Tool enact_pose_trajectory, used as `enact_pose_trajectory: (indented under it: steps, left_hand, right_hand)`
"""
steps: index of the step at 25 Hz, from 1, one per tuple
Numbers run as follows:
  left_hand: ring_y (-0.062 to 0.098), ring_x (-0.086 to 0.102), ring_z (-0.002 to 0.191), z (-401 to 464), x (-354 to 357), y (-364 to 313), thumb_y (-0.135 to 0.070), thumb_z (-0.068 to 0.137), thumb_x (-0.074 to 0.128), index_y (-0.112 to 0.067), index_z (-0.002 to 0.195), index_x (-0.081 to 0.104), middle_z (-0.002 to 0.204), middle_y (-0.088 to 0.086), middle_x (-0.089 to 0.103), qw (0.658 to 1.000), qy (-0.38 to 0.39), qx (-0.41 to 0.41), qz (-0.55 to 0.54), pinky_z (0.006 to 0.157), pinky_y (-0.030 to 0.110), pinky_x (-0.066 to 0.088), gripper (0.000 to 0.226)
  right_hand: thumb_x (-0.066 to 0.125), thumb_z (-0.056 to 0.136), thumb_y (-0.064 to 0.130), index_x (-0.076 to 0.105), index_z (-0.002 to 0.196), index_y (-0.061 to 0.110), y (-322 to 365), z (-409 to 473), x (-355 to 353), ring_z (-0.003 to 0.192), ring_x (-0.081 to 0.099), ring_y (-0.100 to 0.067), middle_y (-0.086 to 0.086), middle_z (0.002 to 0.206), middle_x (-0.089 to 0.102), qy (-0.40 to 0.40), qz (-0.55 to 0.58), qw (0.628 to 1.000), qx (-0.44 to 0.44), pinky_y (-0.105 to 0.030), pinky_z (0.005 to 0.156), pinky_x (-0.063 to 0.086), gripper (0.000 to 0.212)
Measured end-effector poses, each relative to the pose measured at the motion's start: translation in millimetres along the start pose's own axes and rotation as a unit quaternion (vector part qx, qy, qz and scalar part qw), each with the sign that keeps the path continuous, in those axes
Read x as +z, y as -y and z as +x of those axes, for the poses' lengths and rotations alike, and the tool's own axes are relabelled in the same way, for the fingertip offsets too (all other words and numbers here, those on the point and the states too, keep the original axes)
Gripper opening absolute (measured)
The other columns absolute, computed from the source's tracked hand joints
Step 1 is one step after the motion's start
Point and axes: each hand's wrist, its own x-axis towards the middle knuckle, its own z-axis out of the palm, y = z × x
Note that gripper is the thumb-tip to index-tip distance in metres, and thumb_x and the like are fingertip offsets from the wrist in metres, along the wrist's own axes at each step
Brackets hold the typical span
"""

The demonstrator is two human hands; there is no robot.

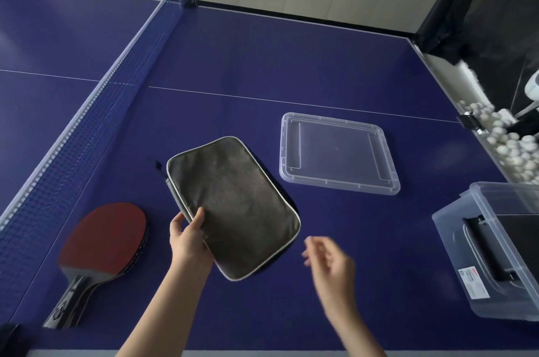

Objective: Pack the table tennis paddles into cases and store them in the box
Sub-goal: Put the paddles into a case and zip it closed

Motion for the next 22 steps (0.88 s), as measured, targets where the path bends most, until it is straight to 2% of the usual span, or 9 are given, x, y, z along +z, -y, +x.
enact_pose_trajectory:
  steps: [2, 4, 7, 9, 11, 13, 15, 18, 22]
  left_hand:
    - [0.022, 0.064, 0.082, -1, -10, -3, -0.013, 0.092, 0.061, -0.020, 0.115, 0.054, 0.096, 0.007, 0.067, 0.995, 0.089, -0.019, 0.041, 0.067, 0.040, 0.055, 0.025]
    - [0.024, 0.066, 0.079, -1, -16, -2, -0.015, 0.091, 0.060, -0.019, 0.112, 0.057, 0.092, 0.008, 0.070, 0.983, 0.158, -0.045, 0.084, 0.065, 0.038, 0.057, 0.021]
    - [0.023, 0.070, 0.077, -5, -14, 4, -0.019, 0.088, 0.063, -0.018, 0.108, 0.061, 0.092, 0.009, 0.072, 0.966, 0.221, -0.076, 0.113, 0.063, 0.037, 0.058, 0.020]
    - [0.023, 0.070, 0.081, -5, -8, 11, -0.020, 0.087, 0.064, -0.016, 0.114, 0.060, 0.096, 0.009, 0.071, 0.965, 0.218, -0.059, 0.135, 0.066, 0.038, 0.058, 0.027]
    - [0.024, 0.065, 0.094, -4, 2, 19, -0.023, 0.088, 0.066, -0.017, 0.125, 0.054, 0.109, 0.008, 0.066, 0.962, 0.158, 0.012, 0.222, 0.081, 0.042, 0.055, 0.040]
    - [0.024, 0.052, 0.117, -9, 11, 25, -0.032, 0.087, 0.068, -0.024, 0.135, 0.045, 0.129, 0.005, 0.052, 0.918, 0.093, 0.132, 0.363, 0.100, 0.047, 0.045, 0.054]
    - [0.017, 0.040, 0.129, -25, 22, 34, -0.046, 0.082, 0.068, -0.029, 0.137, 0.043, 0.137, -0.001, 0.042, 0.868, 0.136, 0.200, 0.434, 0.109, 0.044, 0.036, 0.063]
    - [0.009, 0.042, 0.130, -52, 39, 52, -0.062, 0.074, 0.064, -0.036, 0.135, 0.043, 0.137, -0.007, 0.045, 0.860, 0.284, 0.118, 0.408, 0.109, 0.033, 0.036, 0.070]
    - [0.016, 0.053, 0.124, -57, 40, 58, -0.042, 0.087, 0.065, -0.035, 0.130, 0.049, 0.134, -0.004, 0.054, 0.882, 0.275, 0.112, 0.366, 0.106, 0.042, 0.043, 0.047]
  right_hand:
    - [0.058, 0.093, 0.023, 0.067, 0.094, 0.024, -1, 27, -18, 0.076, 0.068, -0.012, 0.003, 0.084, 0.071, -0.008, 0.061, 0.993, 0.104, -0.018, 0.064, 0.051, 0.009]
    - [0.053, 0.096, 0.024, 0.066, 0.108, 0.016, 3, 47, -25, 0.088, 0.067, -0.015, -0.004, 0.099, 0.071, 0.071, 0.110, 0.975, 0.182, -0.027, 0.072, 0.053, 0.020]
    - [0.044, 0.100, 0.030, 0.072, 0.106, 0.018, 13, 52, -25, 0.098, 0.068, -0.019, -0.005, 0.106, 0.072, 0.226, 0.186, 0.929, 0.227, -0.029, 0.077, 0.053, 0.031]
    - [0.040, 0.101, 0.030, 0.071, 0.108, 0.021, 17, 46, -21, 0.102, 0.068, -0.016, -0.002, 0.108, 0.073, 0.246, 0.235, 0.909, 0.242, -0.025, 0.075, 0.055, 0.033]
    - [0.041, 0.101, 0.028, 0.069, 0.107, 0.013, 17, 40, -15, 0.094, 0.069, -0.015, -0.008, 0.102, 0.073, 0.200, 0.216, 0.932, 0.213, -0.027, 0.074, 0.056, 0.032]
    - [0.047, 0.099, 0.024, 0.065, 0.095, 0.004, 19, 34, -6, 0.078, 0.063, -0.014, -0.018, 0.091, 0.069, 0.117, 0.137, 0.971, 0.156, -0.030, 0.068, 0.050, 0.028]
    - [0.051, 0.097, 0.020, 0.063, 0.082, 0.007, 25, 27, 1, 0.065, 0.056, -0.009, -0.014, 0.077, 0.067, 0.056, 0.066, 0.992, 0.093, -0.028, 0.061, 0.045, 0.023]
    - [0.055, 0.095, 0.015, 0.060, 0.076, 0.016, 34, 17, 10, 0.055, 0.057, -0.007, 0.001, 0.062, 0.064, 0.039, -0.004, 0.999, 0.006, -0.024, 0.053, 0.045, 0.020]
    - [0.054, 0.095, 0.019, 0.062, 0.082, 0.012, 37, 12, 15, 0.060, 0.062, -0.016, -0.001, 0.066, 0.066, 0.058, -0.040, 0.997, -0.026, -0.035, 0.057, 0.050, 0.017]
